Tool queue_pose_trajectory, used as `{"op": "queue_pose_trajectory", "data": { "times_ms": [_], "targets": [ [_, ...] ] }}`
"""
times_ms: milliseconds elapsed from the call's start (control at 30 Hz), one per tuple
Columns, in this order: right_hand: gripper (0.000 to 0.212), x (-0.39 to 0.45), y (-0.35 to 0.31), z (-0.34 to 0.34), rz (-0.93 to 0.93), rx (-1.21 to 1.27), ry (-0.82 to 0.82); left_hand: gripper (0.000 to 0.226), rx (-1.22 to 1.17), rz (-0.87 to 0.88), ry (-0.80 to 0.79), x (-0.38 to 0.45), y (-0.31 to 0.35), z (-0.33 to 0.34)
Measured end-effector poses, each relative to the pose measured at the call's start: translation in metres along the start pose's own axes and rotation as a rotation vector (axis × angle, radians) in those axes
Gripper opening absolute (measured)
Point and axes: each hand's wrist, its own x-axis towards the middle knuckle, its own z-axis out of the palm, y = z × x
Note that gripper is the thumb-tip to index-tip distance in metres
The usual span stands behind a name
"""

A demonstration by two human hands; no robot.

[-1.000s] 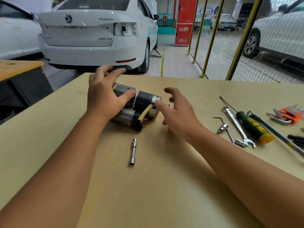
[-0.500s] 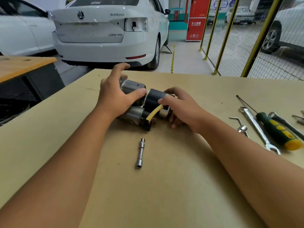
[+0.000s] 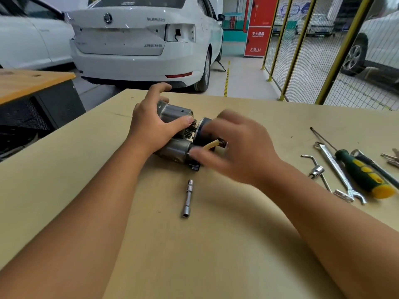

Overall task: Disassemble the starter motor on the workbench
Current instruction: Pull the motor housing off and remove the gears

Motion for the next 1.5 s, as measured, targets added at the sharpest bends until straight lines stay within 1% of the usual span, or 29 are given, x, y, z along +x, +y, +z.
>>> {"op": "queue_pose_trajectory", "data": {
  "times_ms": [33,67,133,200,233,300,367,433,600,700,933,1067,1133,1200,1300,1433,1500],
  "targets": [
    [0.053,-0.001,-0.007,0.003,-0.04,-0.103,-0.086,0.084,0.005,-0.005,0.008,-0.001,0.0,0.001],
    [0.056,-0.001,-0.012,0.007,-0.04,-0.21,-0.161,0.09,0.016,-0.017,0.021,-0.001,0.001,0.002],
    [0.051,0.0,-0.017,0.015,-0.01,-0.328,-0.191,0.11,0.052,-0.085,0.054,-0.003,0.003,0.003],
    [0.043,0.0,-0.021,0.021,0.019,-0.322,-0.175,0.133,0.103,-0.209,0.044,-0.005,0.006,0.004],
    [0.041,-0.002,-0.022,0.024,0.038,-0.304,-0.167,0.14,0.125,-0.264,0.022,-0.006,0.007,0.005],
    [0.038,-0.004,-0.022,0.029,0.076,-0.253,-0.145,0.149,0.125,-0.334,-0.011,-0.006,0.009,0.007],
    [0.035,-0.004,-0.021,0.028,0.078,-0.191,-0.144,0.151,0.094,-0.38,-0.027,-0.005,0.009,0.008],
    [0.03,-0.002,-0.017,0.025,0.058,-0.112,-0.165,0.147,0.086,-0.391,-0.036,-0.003,0.008,0.008],
    [0.027,-0.002,-0.008,0.022,0.006,0.03,-0.138,0.115,0.128,-0.27,-0.045,-0.002,0.008,0.008],
    [0.023,-0.003,-0.007,0.024,-0.025,0.088,-0.108,0.109,0.157,-0.222,-0.057,0.0,0.009,0.007],
    [0.017,-0.004,-0.008,0.026,-0.049,0.137,-0.065,0.104,0.135,-0.19,-0.056,0.0,0.009,0.002],
    [0.016,-0.006,-0.009,0.025,-0.056,0.138,-0.061,0.085,0.128,-0.211,-0.035,0.0,0.011,0.002],
    [0.017,-0.007,-0.01,0.025,-0.061,0.125,-0.076,0.074,0.132,-0.222,-0.029,-0.001,0.013,0.001],
    [0.019,-0.007,-0.01,0.024,-0.064,0.113,-0.088,0.068,0.143,-0.225,-0.021,-0.002,0.014,0.001],
    [0.026,-0.007,-0.012,0.024,-0.052,0.071,-0.132,0.067,0.156,-0.238,0.0,-0.002,0.016,0.001],
    [0.046,-0.006,-0.015,0.026,-0.022,0.013,-0.167,0.069,0.174,-0.258,0.003,-0.001,0.017,0.0],
    [0.046,-0.007,-0.015,0.025,-0.014,0.029,-0.169,0.072,0.186,-0.252,-0.007,0.0,0.017,-0.002]
  ]
}}
